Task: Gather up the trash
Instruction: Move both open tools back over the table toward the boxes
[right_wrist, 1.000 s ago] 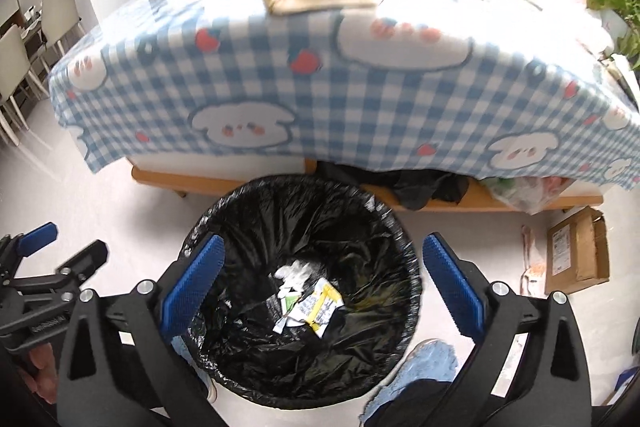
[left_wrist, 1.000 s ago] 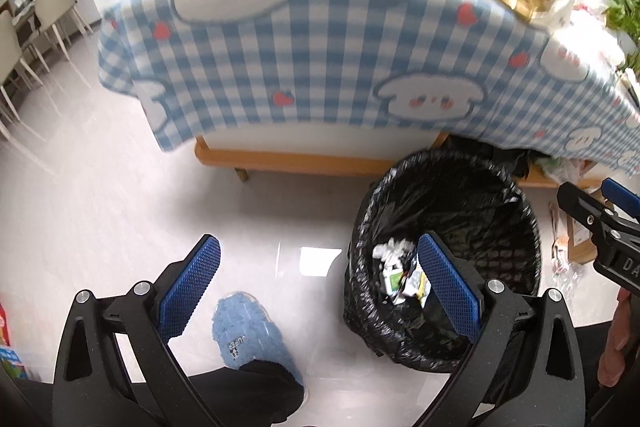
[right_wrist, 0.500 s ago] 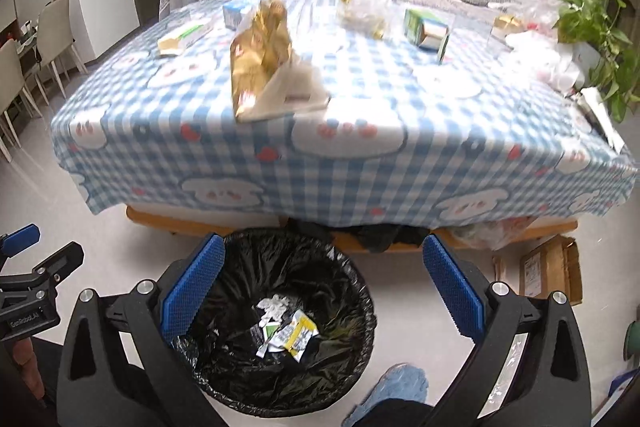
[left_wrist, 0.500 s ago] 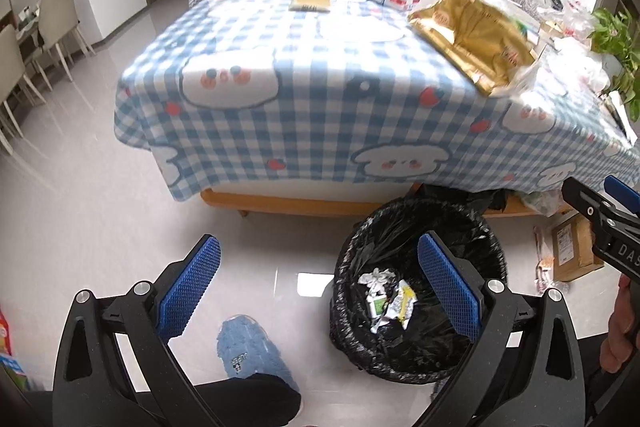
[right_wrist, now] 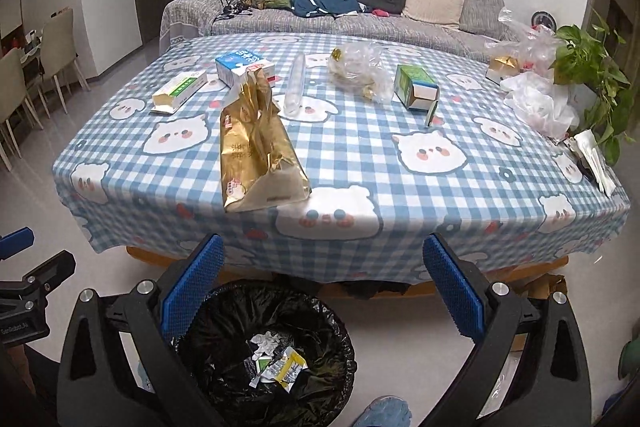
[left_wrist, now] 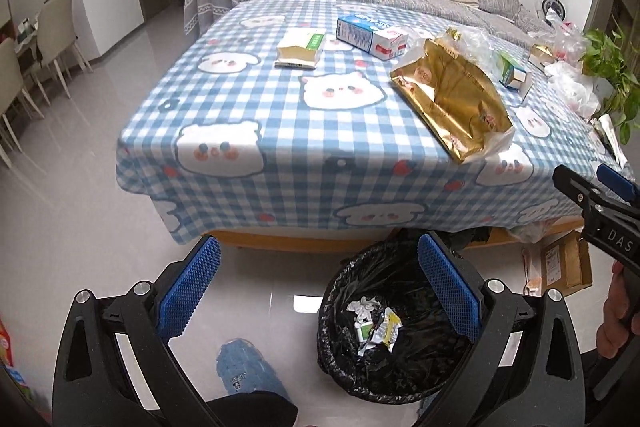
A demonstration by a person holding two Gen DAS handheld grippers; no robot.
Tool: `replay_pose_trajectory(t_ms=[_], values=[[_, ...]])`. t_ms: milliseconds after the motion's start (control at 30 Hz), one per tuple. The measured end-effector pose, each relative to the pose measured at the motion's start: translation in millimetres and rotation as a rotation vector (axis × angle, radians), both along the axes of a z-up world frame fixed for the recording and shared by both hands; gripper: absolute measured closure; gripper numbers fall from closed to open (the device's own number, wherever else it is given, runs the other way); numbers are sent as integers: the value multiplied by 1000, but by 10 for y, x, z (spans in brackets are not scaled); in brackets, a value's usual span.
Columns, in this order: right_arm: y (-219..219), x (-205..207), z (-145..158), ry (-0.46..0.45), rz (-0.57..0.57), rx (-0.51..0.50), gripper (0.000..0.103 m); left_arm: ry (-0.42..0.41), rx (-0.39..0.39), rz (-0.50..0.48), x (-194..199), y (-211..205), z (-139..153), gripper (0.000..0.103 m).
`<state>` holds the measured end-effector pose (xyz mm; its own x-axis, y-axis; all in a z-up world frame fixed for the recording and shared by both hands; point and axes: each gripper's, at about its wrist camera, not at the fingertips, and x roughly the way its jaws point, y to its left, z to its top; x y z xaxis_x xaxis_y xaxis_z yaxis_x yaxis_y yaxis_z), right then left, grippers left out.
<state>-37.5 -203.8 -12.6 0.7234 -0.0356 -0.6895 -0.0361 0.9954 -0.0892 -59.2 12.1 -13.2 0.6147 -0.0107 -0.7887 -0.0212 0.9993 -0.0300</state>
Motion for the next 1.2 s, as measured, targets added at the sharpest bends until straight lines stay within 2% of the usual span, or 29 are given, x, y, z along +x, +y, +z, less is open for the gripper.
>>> replay_pose_trajectory(t_ms=[167,433,767,1200], values=[[-97,147,126,-13,-2,36,8,-27,2,-2,197,-37,160,6],[-252,503,189,-15,-18,37,8,-21,-19,17,612,16,271,6],[-439,1158,229,-1,-24,54,8,24,-35,37,1313,85,198,6],[-569,2120,292,-9,-34,43,8,49,-3,80,2302,267,166,6]])
